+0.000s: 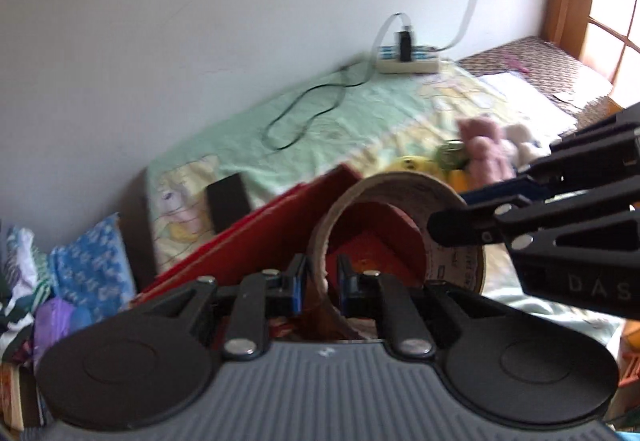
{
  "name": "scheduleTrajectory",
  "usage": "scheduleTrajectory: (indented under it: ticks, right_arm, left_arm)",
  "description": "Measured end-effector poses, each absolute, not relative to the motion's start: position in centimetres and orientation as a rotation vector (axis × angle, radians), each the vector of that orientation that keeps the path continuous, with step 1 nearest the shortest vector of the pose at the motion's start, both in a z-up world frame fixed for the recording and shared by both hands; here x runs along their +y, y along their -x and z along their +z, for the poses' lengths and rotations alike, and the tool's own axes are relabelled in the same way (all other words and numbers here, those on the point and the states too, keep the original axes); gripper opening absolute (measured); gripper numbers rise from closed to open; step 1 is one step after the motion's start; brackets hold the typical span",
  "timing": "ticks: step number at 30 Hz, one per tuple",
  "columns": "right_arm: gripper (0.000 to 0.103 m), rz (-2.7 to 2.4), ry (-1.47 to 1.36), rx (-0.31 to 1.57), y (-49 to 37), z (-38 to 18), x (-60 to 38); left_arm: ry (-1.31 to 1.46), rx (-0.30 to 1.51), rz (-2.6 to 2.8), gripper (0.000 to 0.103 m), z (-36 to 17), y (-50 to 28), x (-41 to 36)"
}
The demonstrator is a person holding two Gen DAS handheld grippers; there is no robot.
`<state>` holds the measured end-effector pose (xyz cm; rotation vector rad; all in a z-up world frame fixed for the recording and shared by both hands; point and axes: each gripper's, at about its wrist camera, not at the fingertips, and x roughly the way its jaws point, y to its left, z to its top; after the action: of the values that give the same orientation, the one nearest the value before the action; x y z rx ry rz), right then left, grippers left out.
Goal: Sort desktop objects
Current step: 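Lower the tape roll into the red box and open the right gripper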
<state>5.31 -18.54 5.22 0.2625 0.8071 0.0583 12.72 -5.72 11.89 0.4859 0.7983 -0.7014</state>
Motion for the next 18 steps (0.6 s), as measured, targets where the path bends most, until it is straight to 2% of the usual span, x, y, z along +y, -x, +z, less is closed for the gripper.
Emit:
scheduleTrajectory:
  ticks: [3, 10, 15, 17, 18]
  right_arm:
    - [0.012, 0.136, -0.294, 0.847, -9.1, 2.8, -17.5]
    - [0.012, 0.275, -0.305, 0.989, -16.4, -3.2, -14.4]
    - [0.009, 0.330, -0.287, 1.050, -19.3, -5.3, -13.3]
    - [0.008, 0.339, -0.294, 1.071, -20.2, -5.8, -13.2]
    - [0.009, 0.340, -0.299, 1.079, -20.5, -6.0, -13.2]
  left_arm:
    - [-0.479, 0.844, -0.605, 0.011, 10.4, -15.2, -3.7]
    - [-0.447, 1.025, -0.456, 0.011, 3.3, -20.0, -0.4]
    - [-0.427, 1.090, -0.374, 0.014, 1.1, -21.9, 0.6]
    - [-0.418, 1.096, -0.363, 0.026, 1.0, -22.5, 1.0]
    - [-0.409, 1.098, -0.364, 0.037, 1.0, -22.7, 1.2]
